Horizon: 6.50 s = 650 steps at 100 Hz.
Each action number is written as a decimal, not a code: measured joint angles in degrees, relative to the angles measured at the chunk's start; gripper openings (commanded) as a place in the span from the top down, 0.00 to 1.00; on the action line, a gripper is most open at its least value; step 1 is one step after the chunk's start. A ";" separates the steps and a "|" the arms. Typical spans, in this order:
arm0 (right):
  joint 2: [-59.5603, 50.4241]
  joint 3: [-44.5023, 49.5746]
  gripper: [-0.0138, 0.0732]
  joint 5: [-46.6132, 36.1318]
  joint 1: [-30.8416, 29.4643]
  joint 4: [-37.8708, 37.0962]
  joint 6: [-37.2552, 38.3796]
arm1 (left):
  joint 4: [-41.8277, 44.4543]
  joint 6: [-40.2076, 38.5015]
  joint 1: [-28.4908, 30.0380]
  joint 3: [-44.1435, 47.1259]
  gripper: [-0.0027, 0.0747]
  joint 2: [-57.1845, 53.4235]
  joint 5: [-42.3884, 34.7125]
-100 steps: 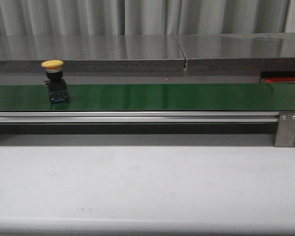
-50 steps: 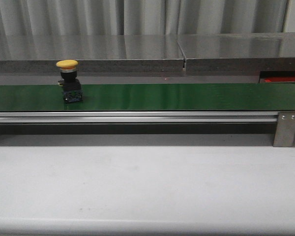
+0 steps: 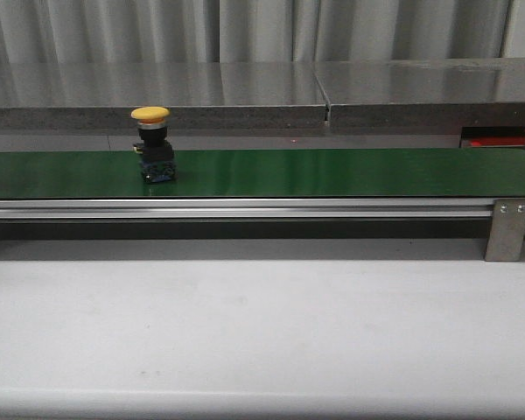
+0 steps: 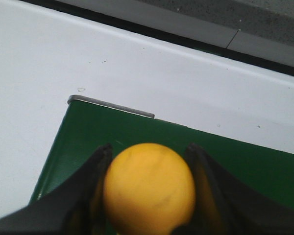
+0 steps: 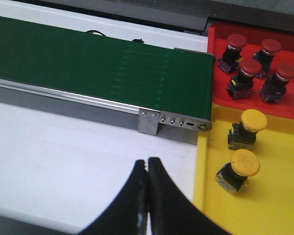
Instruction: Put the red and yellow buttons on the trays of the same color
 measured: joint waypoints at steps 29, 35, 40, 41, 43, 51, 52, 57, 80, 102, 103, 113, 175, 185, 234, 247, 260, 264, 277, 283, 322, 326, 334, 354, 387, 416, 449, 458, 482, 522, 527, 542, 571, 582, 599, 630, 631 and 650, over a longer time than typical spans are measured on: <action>0.00 0.00 0.92 0.00 0.00 0.00 0.00 | -0.35 0.14 -0.09 -0.11 0.96 3.40 0.81; 0.00 0.00 0.92 0.00 0.00 0.00 0.00 | -0.46 0.14 -0.13 -0.11 0.90 3.40 0.81; 0.00 0.00 0.92 0.00 0.00 0.00 0.00 | -0.59 0.14 -0.13 -0.11 0.80 3.40 1.22; 0.00 0.00 0.92 0.00 0.00 0.00 0.00 | -0.59 0.14 -0.13 -0.11 0.77 3.40 1.31; 0.00 0.00 0.92 0.00 0.00 0.00 0.00 | -0.70 0.14 -0.22 -0.11 0.72 3.40 1.44; 0.00 0.00 0.92 0.00 0.00 0.00 0.00 | -0.70 0.14 -0.36 -0.11 0.47 3.06 2.22; 0.00 0.00 0.92 0.00 0.00 0.00 0.00 | -0.70 0.14 -0.36 -0.11 0.45 3.05 2.36; 0.00 0.00 0.92 0.00 0.00 0.00 0.00 | -0.59 0.14 -0.36 -0.11 0.26 2.81 2.79; 0.00 0.00 0.92 0.00 0.00 0.00 0.00 | -0.49 0.14 -0.36 -0.11 0.11 -0.03 3.50; 0.00 0.00 0.92 0.00 0.00 0.00 0.00 | -0.49 0.14 -0.36 -0.11 0.11 -5.84 5.80; 0.00 0.00 0.92 0.00 0.00 0.00 0.00 | -0.49 0.14 -0.36 -0.11 0.11 -6.09 5.99; 0.00 0.00 0.92 0.00 0.00 0.00 0.00 | -0.39 0.78 -0.59 0.14 0.11 -9.98 7.23; 0.00 0.00 0.92 0.00 0.00 0.00 0.00 | -4.08 2.13 -17.50 24.50 0.28 -44.42 1.72; 0.00 0.00 0.92 0.00 0.00 0.00 0.00 | -5.14 2.13 -18.72 29.38 0.45 -48.99 1.72; 0.00 0.00 0.70 0.00 0.00 0.81 0.00 | -6.28 2.13 -18.84 47.91 0.99 -71.03 -0.72; 0.00 0.00 0.24 0.00 0.00 3.61 0.00 | -6.28 2.13 -18.84 48.61 0.99 -71.79 -1.85; 0.00 0.00 0.11 -1.46 0.00 5.53 -0.14 | -6.41 2.13 -18.84 48.61 0.99 -71.79 -2.19; 0.51 -0.14 0.11 -1.67 0.00 5.64 -0.23 | -6.41 2.13 -18.84 48.61 0.99 -71.79 -2.22; 5.00 -2.69 0.11 -1.67 0.00 6.98 -1.44 | -6.45 2.13 -18.84 48.61 0.99 -71.79 -2.32; 8.78 -4.53 0.11 -1.67 0.00 8.33 -3.10 | -6.54 2.13 -18.84 48.61 0.99 -71.79 -2.32; 39.16 -17.58 0.11 -2.55 1.91 19.95 -17.23 | -6.54 2.13 -18.84 48.61 0.99 -71.79 -2.34; 41.70 -19.00 0.11 -2.59 3.06 20.06 -17.70 | -6.54 2.13 -18.84 48.61 0.99 -71.79 -2.34; 47.44 -22.39 0.11 -2.59 5.34 20.32 -18.39 | -6.54 2.13 -18.84 48.61 0.99 -71.79 -2.34; 59.23 -30.48 0.11 -3.10 8.90 20.55 -18.90 | -6.54 2.13 -18.84 48.61 0.99 -71.79 -2.44; 72.09 -42.70 0.11 -2.25 9.01 20.55 -18.90 | -6.54 2.13 -18.84 48.61 0.99 -71.79 -2.44; 76.65 -45.73 0.48 -1.69 9.01 20.55 -18.90 | -6.54 2.13 -18.84 48.74 0.99 -71.79 -2.44; 74.70 -46.01 0.55 1.46 7.32 20.55 -18.62 | -6.54 2.13 -18.84 48.74 0.99 -71.79 -2.44; 71.56 -46.01 0.55 2.96 4.79 20.55 -18.15 | -6.54 2.13 -18.84 48.74 0.99 -71.79 -2.44; 61.59 -46.01 0.55 8.58 -8.63 18.98 -16.24 | -6.54 2.13 -18.84 48.74 0.99 -71.79 -2.44; 59.01 -42.72 0.55 9.93 -31.69 17.56 -15.53 | -6.54 2.13 -18.84 48.74 0.99 -71.79 -2.44; 59.71 -41.51 0.55 8.06 -32.30 17.56 -15.53 | -6.54 2.13 -18.84 48.74 0.99 -71.79 -2.44; 63.19 -38.61 0.55 2.70 -32.55 17.56 -15.77 | -6.54 2.13 -18.84 48.74 0.99 -71.79 -2.44; 70.74 -38.30 0.55 -1.36 -32.55 17.56 -15.90 | -6.54 2.13 -18.84 48.74 0.99 -71.79 -2.44; 72.99 -38.30 0.55 -2.12 -32.55 17.56 -15.98 | -6.54 2.13 -18.84 48.74 0.99 -71.79 -2.44; 76.54 -38.30 0.55 -2.96 -32.55 17.66 -16.15 | -6.54 2.13 -18.84 48.74 0.99 -71.79 -2.44; 79.67 -38.30 0.48 -3.69 -32.55 17.89 -16.37 | -6.54 2.13 -18.84 48.74 0.99 -71.79 -2.44; 79.67 -38.30 0.47 -3.69 -32.55 17.98 -16.37 | -6.54 2.13 -18.84 48.74 0.99 -71.79 -2.44; 79.76 -38.30 0.13 -3.58 -32.55 17.98 -16.77 | -6.54 2.13 -18.84 48.74 0.99 -71.79 -2.44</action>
